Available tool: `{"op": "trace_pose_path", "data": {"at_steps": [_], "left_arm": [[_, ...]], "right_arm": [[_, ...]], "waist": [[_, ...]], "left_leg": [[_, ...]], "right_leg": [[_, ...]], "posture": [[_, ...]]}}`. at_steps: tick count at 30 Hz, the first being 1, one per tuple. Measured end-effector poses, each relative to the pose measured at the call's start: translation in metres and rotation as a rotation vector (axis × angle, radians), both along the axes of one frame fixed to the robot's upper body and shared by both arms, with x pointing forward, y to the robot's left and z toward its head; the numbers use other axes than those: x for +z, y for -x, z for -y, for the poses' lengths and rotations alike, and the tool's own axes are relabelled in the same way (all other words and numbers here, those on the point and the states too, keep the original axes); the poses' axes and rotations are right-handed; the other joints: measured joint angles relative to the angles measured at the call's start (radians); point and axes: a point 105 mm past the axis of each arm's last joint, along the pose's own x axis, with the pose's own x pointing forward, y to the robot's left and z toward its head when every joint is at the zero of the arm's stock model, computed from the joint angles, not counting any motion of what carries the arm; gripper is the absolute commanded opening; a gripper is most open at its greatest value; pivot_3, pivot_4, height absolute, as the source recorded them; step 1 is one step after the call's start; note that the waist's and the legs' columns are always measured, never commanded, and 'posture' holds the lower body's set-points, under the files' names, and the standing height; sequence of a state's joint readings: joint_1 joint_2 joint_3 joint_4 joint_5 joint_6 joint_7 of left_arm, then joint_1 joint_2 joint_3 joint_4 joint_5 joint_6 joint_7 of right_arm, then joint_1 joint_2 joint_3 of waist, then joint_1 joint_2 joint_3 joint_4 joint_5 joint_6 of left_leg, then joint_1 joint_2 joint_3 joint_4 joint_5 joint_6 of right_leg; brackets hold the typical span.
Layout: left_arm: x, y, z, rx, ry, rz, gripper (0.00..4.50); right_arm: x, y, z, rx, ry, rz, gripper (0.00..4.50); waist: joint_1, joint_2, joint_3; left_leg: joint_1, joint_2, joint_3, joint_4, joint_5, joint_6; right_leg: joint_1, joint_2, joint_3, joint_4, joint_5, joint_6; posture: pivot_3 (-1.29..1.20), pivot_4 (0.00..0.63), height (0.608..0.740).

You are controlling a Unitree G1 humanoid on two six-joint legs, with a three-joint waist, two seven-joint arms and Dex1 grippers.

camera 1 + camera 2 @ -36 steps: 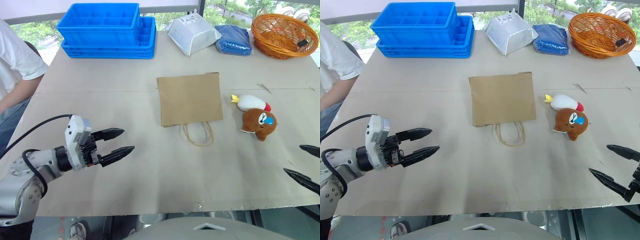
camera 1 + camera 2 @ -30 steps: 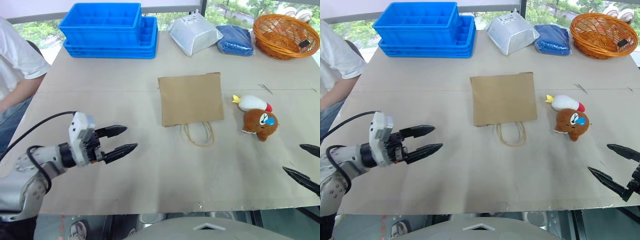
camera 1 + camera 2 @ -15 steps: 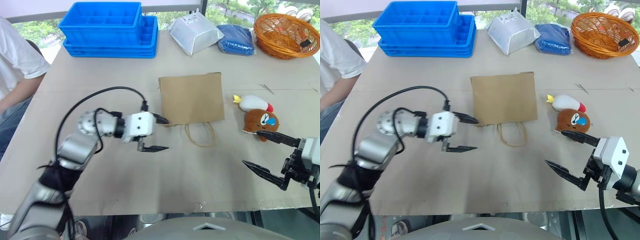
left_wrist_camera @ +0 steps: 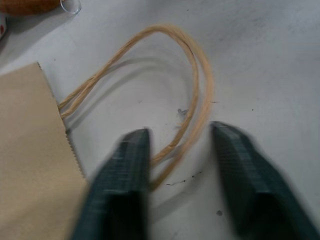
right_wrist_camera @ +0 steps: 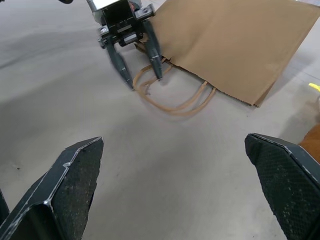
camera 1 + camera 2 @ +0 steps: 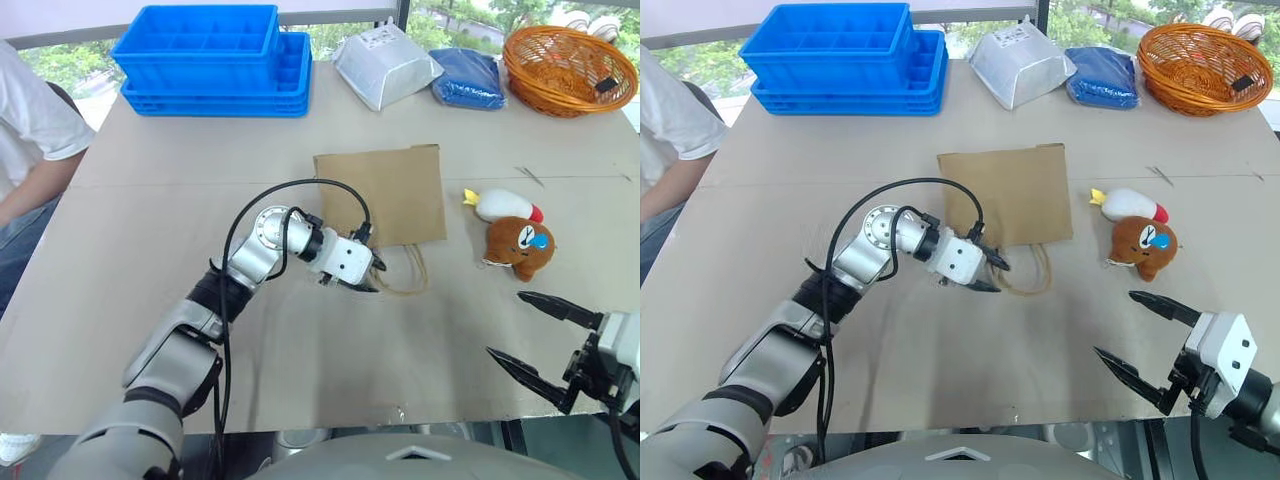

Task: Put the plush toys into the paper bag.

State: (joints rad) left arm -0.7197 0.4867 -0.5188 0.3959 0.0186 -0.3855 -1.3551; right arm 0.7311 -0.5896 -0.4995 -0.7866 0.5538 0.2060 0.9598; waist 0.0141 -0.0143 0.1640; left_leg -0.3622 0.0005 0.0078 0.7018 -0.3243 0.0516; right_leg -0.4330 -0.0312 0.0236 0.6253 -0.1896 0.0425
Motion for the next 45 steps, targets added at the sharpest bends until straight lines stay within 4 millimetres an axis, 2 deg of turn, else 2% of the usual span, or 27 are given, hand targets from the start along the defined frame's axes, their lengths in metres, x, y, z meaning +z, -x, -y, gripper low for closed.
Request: {"op": "trace_pose_path", "data": {"at_steps": [1, 2, 8, 13, 15, 18, 21, 23, 26, 32, 33, 34, 36, 37, 40, 42, 45], "left_arm": [[0.001, 0.000, 0.000, -0.007, 0.006, -0.012, 0.10], [0.002, 0.000, 0.001, -0.011, 0.014, -0.021, 0.03], [0.017, 0.006, -0.001, -0.025, 0.086, -0.158, 0.03], [0.049, 0.007, 0.000, 0.073, 0.227, -0.393, 0.03], [0.051, 0.008, -0.003, 0.089, 0.229, -0.412, 0.03], [0.042, 0.010, -0.006, 0.116, 0.217, -0.461, 0.03], [0.037, 0.009, -0.010, 0.118, 0.185, -0.431, 0.89], [0.032, 0.006, -0.011, 0.105, 0.157, -0.330, 1.77], [0.021, 0.005, -0.012, 0.067, 0.100, -0.224, 1.77], [0.010, 0.003, -0.013, 0.023, 0.071, -0.127, 1.77], [0.010, 0.001, -0.012, 0.017, 0.074, -0.114, 1.38], [0.010, 0.001, -0.011, 0.013, 0.074, -0.104, 1.27], [0.010, -0.001, -0.008, 0.001, 0.075, -0.078, 0.59], [0.009, -0.002, -0.007, 0.005, 0.077, -0.079, 0.05], [0.014, -0.002, -0.001, 0.054, 0.136, -0.175, 0.05], [0.033, -0.003, 0.002, 0.142, 0.248, -0.362, 0.05], [0.060, -0.004, 0.003, 0.212, 0.372, -0.543, 0.05]], "right_arm": [[0.000, 0.001, -0.001, -0.009, -0.001, 0.003, 4.50], [0.001, 0.001, -0.001, -0.008, 0.000, 0.008, 4.50], [0.010, -0.003, -0.008, -0.034, -0.017, 0.053, 4.50], [0.025, -0.023, -0.017, -0.082, -0.082, 0.129, 4.50], [0.026, -0.026, -0.021, -0.080, -0.099, 0.133, 4.50], [0.023, -0.027, -0.027, -0.064, -0.112, 0.119, 4.50], [0.021, -0.026, -0.029, -0.055, -0.115, 0.110, 4.50], [0.019, -0.023, -0.030, -0.038, -0.110, 0.093, 4.50], [0.014, -0.017, -0.028, -0.018, -0.089, 0.059, 4.50], [0.012, -0.011, -0.023, -0.019, -0.066, 0.043, 4.50], [0.012, -0.011, -0.022, -0.021, -0.065, 0.041, 4.50], [0.012, -0.011, -0.022, -0.021, -0.064, 0.041, 4.50], [0.012, -0.011, -0.022, -0.024, -0.064, 0.039, 4.50], [0.012, -0.011, -0.022, -0.025, -0.063, 0.039, 4.50], [0.011, -0.012, -0.021, -0.051, -0.065, 0.046, 4.50], [0.012, -0.017, -0.021, -0.095, -0.087, 0.065, 4.50], [0.013, -0.024, -0.028, -0.108, -0.107, 0.072, 4.50]], "waist": [[0.000, 0.000, 0.000], [0.000, 0.000, 0.000], [-0.002, 0.000, 0.000], [-0.002, 0.000, 0.000], [-0.002, 0.000, 0.000], [0.000, 0.000, 0.000], [0.000, 0.000, 0.000], [0.000, 0.000, 0.000], [0.000, 0.000, 0.000], [0.000, 0.000, 0.000], [0.000, 0.000, 0.000], [0.000, 0.000, 0.000], [0.000, 0.000, 0.000], [0.000, 0.000, 0.000], [0.000, 0.000, 0.000], [-0.003, 0.000, 0.000], [-0.006, 0.000, 0.000]], "left_leg": [[0.000, 0.000, 0.000, 0.000, 0.000, 0.000], [0.000, 0.000, 0.000, 0.000, 0.000, 0.000], [0.000, 0.001, 0.000, 0.000, 0.000, 0.000], [0.000, 0.001, -0.001, 0.001, 0.000, 0.000], [0.000, 0.001, -0.002, 0.001, 0.000, 0.000], [-0.001, 0.001, -0.002, 0.001, 0.000, 0.000], [0.000, 0.000, -0.002, 0.001, 0.000, 0.000], [0.000, 0.000, -0.001, 0.001, 0.000, 0.000], [0.000, 0.000, -0.001, 0.001, 0.000, 0.000], [0.000, 0.000, -0.001, 0.001, 0.000, 0.000], [0.000, 0.000, -0.001, 0.001, 0.000, 0.000], [0.000, 0.000, -0.001, 0.001, 0.000, 0.000], [0.000, 0.000, -0.001, 0.001, 0.000, 0.000], [0.000, 0.000, -0.001, 0.001, 0.000, 0.000], [-0.001, 0.000, -0.002, 0.001, 0.000, 0.000], [-0.001, 0.001, -0.002, 0.001, 0.000, 0.000], [0.000, 0.001, -0.002, 0.001, 0.000, 0.000]], "right_leg": [[0.000, 0.000, 0.000, 0.000, 0.000, 0.000], [0.000, 0.000, 0.000, 0.000, 0.000, 0.000], [0.000, 0.000, 0.000, 0.001, 0.000, 0.000], [0.000, 0.000, -0.001, 0.001, 0.000, 0.000], [0.000, 0.001, -0.001, 0.001, 0.000, 0.000], [0.000, 0.001, -0.002, 0.001, 0.000, 0.000], [0.000, 0.001, -0.001, 0.001, 0.000, 0.000], [0.000, 0.001, -0.001, 0.000, 0.000, 0.000], [0.000, 0.001, -0.001, 0.000, 0.000, 0.000], [0.000, 0.001, -0.001, 0.001, 0.000, 0.000], [0.000, 0.001, -0.001, 0.001, 0.000, 0.000], [0.000, 0.001, -0.001, 0.001, 0.000, 0.000], [0.000, 0.001, -0.001, 0.001, 0.000, 0.000], [0.000, 0.001, -0.001, 0.001, 0.000, 0.000], [0.000, 0.001, -0.001, 0.001, 0.000, 0.000], [0.000, 0.001, -0.001, 0.001, 0.001, 0.003], [0.000, 0.001, -0.001, 0.001, 0.000, 0.005]], "posture": [[0.00, 0.150, 0.740], [0.00, 0.150, 0.740], [0.00, 0.150, 0.740], [0.00, 0.150, 0.740], [0.00, 0.150, 0.740], [0.00, 0.150, 0.740], [0.00, 0.150, 0.740], [0.00, 0.150, 0.740], [0.00, 0.150, 0.740], [0.00, 0.150, 0.740], [0.00, 0.150, 0.740], [0.00, 0.150, 0.740], [0.00, 0.150, 0.740], [0.00, 0.150, 0.740], [0.00, 0.150, 0.740], [0.00, 0.150, 0.740], [0.00, 0.150, 0.740]]}}
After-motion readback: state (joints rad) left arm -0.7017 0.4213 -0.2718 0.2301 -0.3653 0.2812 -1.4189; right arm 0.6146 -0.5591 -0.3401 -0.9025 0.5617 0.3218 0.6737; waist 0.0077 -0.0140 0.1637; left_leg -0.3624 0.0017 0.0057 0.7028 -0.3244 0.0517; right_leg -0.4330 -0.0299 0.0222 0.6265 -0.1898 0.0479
